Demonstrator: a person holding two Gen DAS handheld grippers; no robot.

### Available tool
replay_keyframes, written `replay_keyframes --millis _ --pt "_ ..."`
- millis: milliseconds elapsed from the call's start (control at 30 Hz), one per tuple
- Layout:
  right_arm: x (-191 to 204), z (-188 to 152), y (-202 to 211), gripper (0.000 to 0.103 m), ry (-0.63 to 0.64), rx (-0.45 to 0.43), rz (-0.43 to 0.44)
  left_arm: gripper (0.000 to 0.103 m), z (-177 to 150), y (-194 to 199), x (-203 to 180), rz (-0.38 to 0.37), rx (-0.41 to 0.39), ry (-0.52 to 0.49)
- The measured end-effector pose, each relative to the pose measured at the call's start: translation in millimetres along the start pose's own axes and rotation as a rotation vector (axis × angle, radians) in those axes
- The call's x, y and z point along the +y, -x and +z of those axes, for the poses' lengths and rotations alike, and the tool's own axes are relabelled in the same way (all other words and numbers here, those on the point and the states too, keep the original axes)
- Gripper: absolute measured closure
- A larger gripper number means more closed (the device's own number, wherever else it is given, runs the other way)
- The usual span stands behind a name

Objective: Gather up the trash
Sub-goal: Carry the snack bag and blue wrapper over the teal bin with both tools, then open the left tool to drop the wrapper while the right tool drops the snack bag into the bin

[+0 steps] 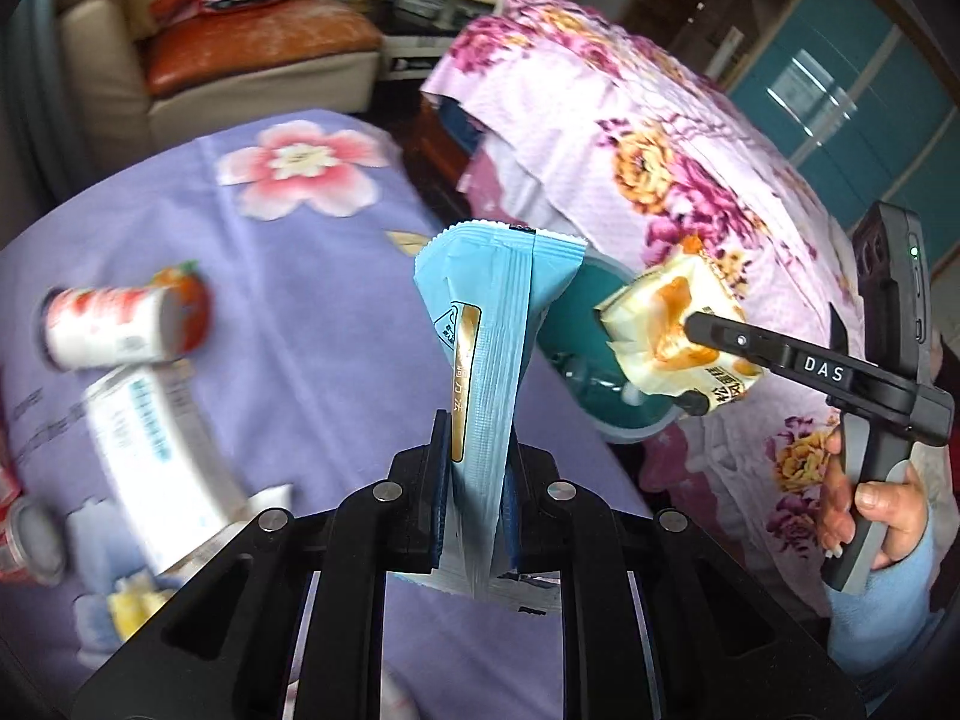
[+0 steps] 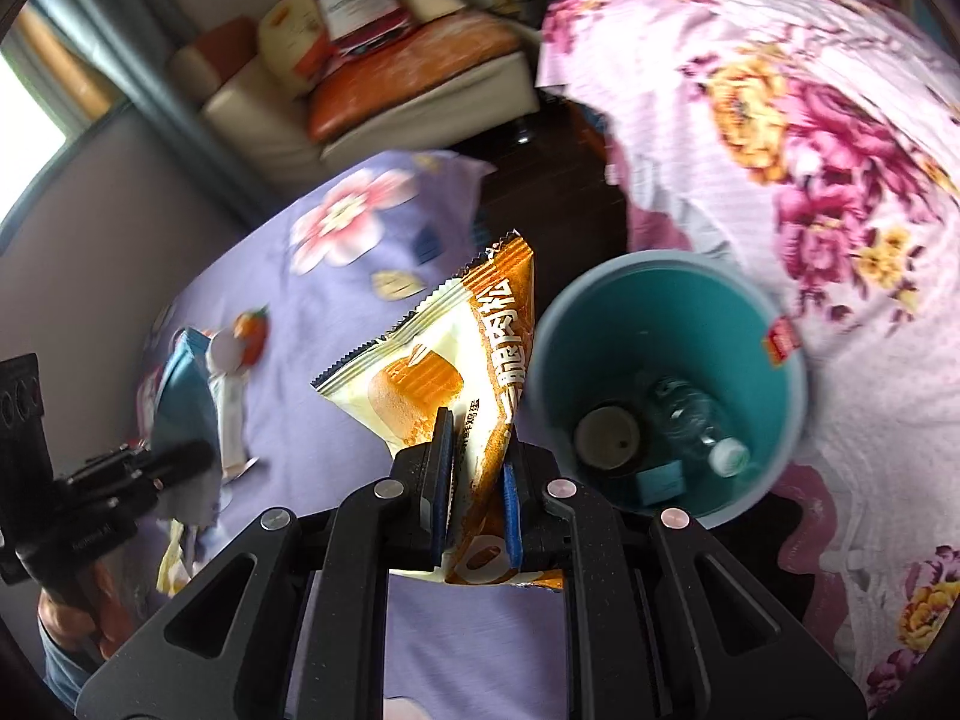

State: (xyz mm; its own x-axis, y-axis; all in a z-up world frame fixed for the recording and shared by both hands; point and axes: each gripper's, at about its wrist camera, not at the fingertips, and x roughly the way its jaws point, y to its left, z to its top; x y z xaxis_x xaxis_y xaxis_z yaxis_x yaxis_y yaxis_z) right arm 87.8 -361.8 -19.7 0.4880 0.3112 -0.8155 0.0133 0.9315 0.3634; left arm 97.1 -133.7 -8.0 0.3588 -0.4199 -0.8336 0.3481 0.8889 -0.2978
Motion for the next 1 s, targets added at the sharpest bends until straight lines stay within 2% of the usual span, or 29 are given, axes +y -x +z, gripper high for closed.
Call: replay_keyframes --millis 233,400,867,967,1000 --pt "-56 9 11 0.089 -0.045 -0.049 -0.047 0.088 24 -56 -60 -0.035 0.063 -0.059" --pt "-92 14 13 0.089 -0.098 -0.069 -0.053 0.088 36 -83 -86 -0.038 0.103 -0.085" --pt "-141 16 10 0.089 -0.169 -0.067 -0.074 0.088 52 -138 -115 -0.044 0.186 -0.108" --pt "-148 18 9 0.089 -0.182 -0.068 -0.079 0.086 55 -146 -120 -0.044 0.194 -0.115" --pt "-150 18 8 0.089 -0.186 -0.068 -0.081 0.082 56 -148 -121 -0.042 0.195 -0.116"
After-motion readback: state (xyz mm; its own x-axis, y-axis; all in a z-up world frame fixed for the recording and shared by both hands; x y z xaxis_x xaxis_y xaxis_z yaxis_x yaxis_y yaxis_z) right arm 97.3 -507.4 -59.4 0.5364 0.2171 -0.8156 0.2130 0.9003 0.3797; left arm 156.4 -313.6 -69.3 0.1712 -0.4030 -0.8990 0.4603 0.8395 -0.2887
